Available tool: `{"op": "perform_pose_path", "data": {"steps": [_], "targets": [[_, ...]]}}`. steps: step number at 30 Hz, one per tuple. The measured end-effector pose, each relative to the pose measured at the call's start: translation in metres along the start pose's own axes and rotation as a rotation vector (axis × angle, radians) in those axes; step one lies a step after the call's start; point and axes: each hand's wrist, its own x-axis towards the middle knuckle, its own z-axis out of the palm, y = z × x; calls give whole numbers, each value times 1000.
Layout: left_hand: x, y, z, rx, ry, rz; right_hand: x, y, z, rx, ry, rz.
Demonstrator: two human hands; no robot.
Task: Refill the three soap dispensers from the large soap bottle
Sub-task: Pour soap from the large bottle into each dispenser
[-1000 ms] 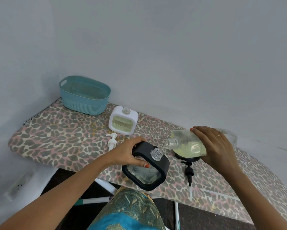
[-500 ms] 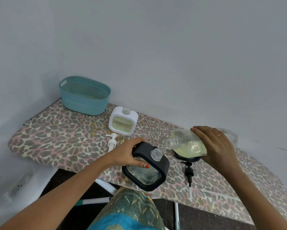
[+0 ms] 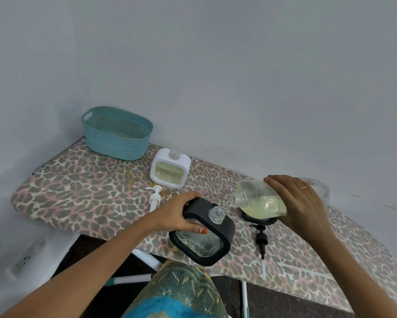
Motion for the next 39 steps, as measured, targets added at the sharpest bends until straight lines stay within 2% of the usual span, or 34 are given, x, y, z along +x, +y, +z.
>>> {"op": "perform_pose_path", "data": {"steps": [22,39], "targets": [[0,-1,2,-33,-1,1,3,2,-4,4,43,-15],[1,-3,4,-64,12,35,4,2,-7,-2,-3,-15]]}}
